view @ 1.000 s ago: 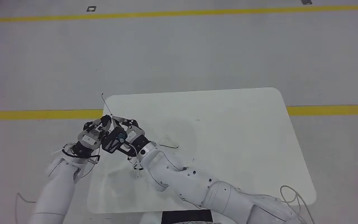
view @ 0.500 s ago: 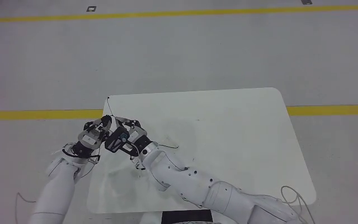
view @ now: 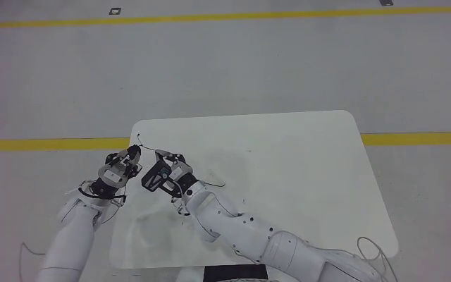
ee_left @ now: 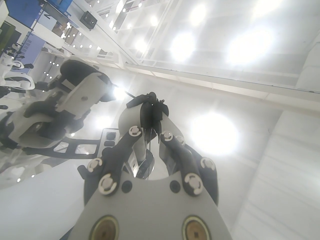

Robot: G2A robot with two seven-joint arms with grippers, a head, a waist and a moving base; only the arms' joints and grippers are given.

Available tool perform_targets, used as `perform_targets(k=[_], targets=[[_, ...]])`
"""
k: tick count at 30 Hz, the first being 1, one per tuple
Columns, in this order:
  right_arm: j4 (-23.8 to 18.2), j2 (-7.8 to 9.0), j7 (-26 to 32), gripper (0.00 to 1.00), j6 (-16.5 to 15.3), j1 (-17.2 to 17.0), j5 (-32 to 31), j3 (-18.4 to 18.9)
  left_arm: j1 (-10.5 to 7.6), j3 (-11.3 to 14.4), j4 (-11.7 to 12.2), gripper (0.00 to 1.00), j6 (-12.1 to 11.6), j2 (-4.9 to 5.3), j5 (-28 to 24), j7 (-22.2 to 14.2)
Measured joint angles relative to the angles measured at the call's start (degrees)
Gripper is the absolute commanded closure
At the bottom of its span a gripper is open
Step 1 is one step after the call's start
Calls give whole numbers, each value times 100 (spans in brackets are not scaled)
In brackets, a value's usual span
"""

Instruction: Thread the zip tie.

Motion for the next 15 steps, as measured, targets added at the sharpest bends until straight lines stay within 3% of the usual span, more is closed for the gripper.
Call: perform_targets(k=[15], targets=[[61,80,235,100,0,-82,0,72,0,0,0,100,0,0,0,0]])
